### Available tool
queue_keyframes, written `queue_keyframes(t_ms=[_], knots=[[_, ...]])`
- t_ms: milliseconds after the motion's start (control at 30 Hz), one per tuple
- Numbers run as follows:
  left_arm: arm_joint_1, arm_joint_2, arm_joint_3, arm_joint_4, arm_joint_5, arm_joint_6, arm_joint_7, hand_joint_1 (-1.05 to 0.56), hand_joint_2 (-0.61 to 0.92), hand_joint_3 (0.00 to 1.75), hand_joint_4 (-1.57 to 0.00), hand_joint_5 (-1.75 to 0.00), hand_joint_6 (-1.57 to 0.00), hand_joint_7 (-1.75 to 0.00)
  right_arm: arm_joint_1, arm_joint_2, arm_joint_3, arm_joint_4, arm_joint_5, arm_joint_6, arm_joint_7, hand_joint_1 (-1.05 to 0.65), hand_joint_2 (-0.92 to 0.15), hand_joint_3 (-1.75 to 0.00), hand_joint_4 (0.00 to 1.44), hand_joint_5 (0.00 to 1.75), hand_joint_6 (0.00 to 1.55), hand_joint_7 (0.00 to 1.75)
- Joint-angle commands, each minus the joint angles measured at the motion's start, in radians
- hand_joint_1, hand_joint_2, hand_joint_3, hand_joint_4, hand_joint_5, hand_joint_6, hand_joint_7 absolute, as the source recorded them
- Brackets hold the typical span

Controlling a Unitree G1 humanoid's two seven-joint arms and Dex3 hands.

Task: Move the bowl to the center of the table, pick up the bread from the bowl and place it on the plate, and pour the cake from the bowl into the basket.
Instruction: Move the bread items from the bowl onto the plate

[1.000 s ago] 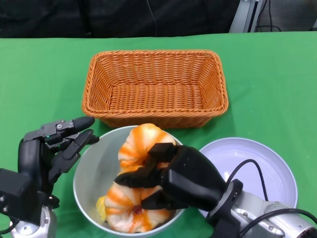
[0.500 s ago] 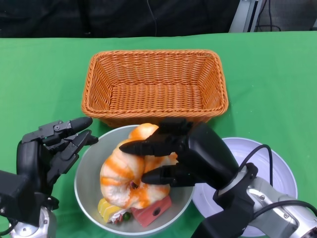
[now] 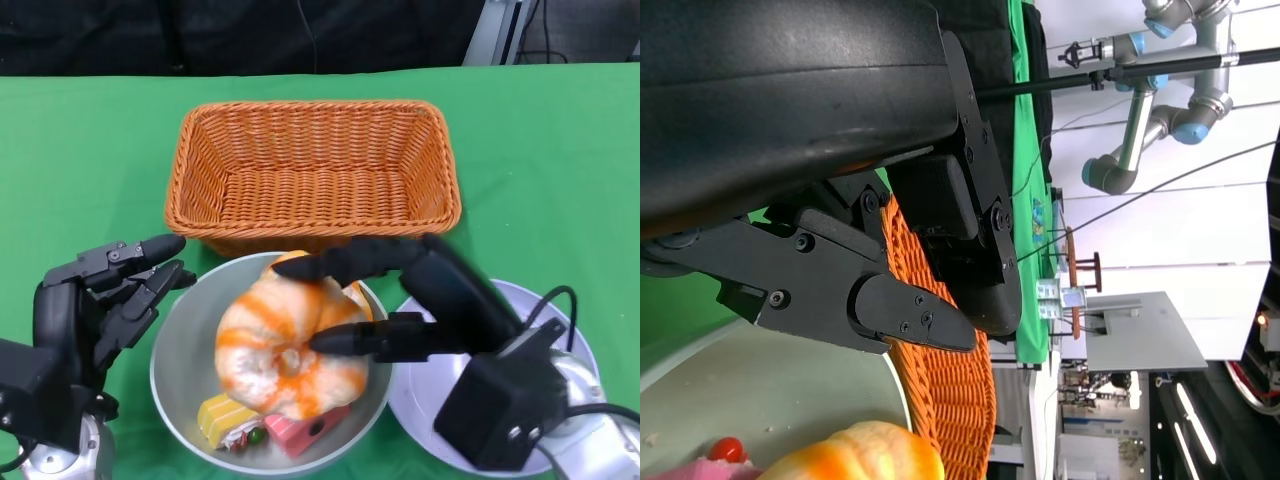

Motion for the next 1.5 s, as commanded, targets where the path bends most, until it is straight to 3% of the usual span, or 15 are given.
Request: queue_keyframes(t_ms=[33,100,300,800,967,1267,1500], knots=[[-0.009,0.018,0.004,0.009,0.003,-0.005,0.008,-0.31,0.92,0.04,-0.99,-0.86,-1.29,-0.06,0.041,-0.031,-0.055,-0.124,0.052,0.109,0.068,-0.23,-0.84,0.00,0.78,0.99,1.16,0.02],[-0.011,0.023,0.003,0.013,0.009,-0.004,0.013,-0.31,0.92,0.04,-0.99,-0.87,-1.29,-0.06,0.070,-0.047,-0.096,-0.204,0.102,0.183,0.112,-0.22,-0.84,0.00,0.76,1.04,1.15,0.02],[-0.010,0.031,0.006,0.015,-0.002,0.002,0.003,-0.31,0.92,0.04,-0.99,-0.86,-1.29,-0.06,0.127,-0.079,-0.181,-0.308,0.164,0.257,0.161,-0.18,-0.84,0.00,0.73,1.10,1.15,0.03],[-0.006,0.048,0.017,0.017,-0.029,0.009,-0.027,-0.31,0.92,0.05,-0.98,-0.84,-1.28,-0.05,0.302,-0.185,-0.380,-0.379,0.210,0.276,0.207,-0.11,-0.87,-0.01,0.67,1.15,1.12,0.03],[-0.007,0.058,0.021,0.025,-0.035,0.005,-0.043,-0.32,0.92,0.04,-0.98,-0.84,-1.28,-0.05,0.325,-0.197,-0.427,-0.316,0.198,0.246,0.200,-0.08,-0.89,-0.01,0.66,1.17,1.11,0.03],[-0.015,0.061,0.031,0.051,-0.019,-0.020,-0.034,-0.33,0.92,0.03,-1.00,-0.83,-1.29,-0.06,0.279,-0.187,-0.407,-0.053,0.142,0.130,0.142,-0.06,-0.89,0.00,0.68,1.17,1.10,0.04],[-0.012,0.060,0.033,0.051,-0.022,-0.016,-0.037,-0.33,0.92,0.03,-1.00,-0.81,-1.29,-0.06,0.209,-0.171,-0.363,0.175,0.083,0.031,0.078,-0.06,-0.87,0.00,0.74,0.98,1.09,0.05]])
